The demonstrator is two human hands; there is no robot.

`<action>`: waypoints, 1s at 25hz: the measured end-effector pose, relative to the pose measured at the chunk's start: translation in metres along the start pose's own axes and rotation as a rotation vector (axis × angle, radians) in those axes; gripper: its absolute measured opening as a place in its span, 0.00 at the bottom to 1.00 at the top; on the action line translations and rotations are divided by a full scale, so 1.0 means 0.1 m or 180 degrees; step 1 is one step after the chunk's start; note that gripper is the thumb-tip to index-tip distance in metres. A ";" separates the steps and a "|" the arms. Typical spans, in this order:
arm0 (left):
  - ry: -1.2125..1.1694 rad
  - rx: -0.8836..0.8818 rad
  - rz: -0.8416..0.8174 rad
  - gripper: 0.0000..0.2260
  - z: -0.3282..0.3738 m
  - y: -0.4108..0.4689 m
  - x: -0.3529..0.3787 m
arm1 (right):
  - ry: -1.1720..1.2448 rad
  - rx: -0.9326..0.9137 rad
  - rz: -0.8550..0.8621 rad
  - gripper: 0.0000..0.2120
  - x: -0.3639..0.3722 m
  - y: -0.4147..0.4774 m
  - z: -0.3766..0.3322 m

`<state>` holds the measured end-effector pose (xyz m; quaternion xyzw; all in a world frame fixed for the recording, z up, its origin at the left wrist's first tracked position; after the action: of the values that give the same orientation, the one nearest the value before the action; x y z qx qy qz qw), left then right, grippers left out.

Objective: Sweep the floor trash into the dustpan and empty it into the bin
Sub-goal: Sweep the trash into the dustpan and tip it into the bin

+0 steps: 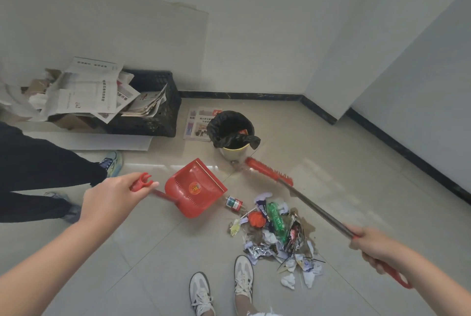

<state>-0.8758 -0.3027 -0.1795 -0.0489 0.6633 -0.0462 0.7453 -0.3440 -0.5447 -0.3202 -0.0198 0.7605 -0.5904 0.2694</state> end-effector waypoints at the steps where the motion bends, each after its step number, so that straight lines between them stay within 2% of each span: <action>1: 0.0028 0.0099 0.0041 0.16 0.07 0.01 0.01 | 0.0158 0.0026 0.0071 0.29 0.00 0.04 0.03; 5: 0.0216 0.0337 0.0170 0.16 0.26 0.06 0.01 | 0.0436 0.0195 0.0241 0.21 -0.03 0.43 0.03; 8: 0.0303 0.0277 0.0064 0.15 0.29 0.04 0.07 | 0.0418 0.0239 0.0252 0.20 0.04 0.81 0.03; 13: 0.0249 0.0148 0.0002 0.15 0.27 0.05 0.11 | -0.0127 -0.0001 0.0221 0.15 0.44 0.76 -0.10; 18: 0.0273 0.0136 -0.0031 0.14 0.17 0.08 0.19 | -0.0715 -0.0194 -0.0044 0.26 0.71 0.29 0.29; 22: 0.0337 0.0251 -0.0124 0.13 0.02 0.06 0.23 | 0.0440 0.0086 -0.0313 0.28 0.66 -0.07 0.57; 25: 0.0545 0.0849 -0.0194 0.13 0.13 0.04 0.32 | 0.1092 0.0131 -0.0196 0.24 0.62 -0.28 0.65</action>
<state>-0.8595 -0.3027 -0.2105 0.0345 0.7106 -0.1605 0.6842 -0.3771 -0.6321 -0.3287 0.0635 0.7821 -0.6086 0.1178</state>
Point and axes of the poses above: each hand's wrist, its own y-axis towards the middle knuckle, its own x-axis out of the palm, z = x × y, the point moved 10 cm from there along y, towards the middle knuckle, and after that the axes turned 3 degrees about y, right-handed, at the moved point
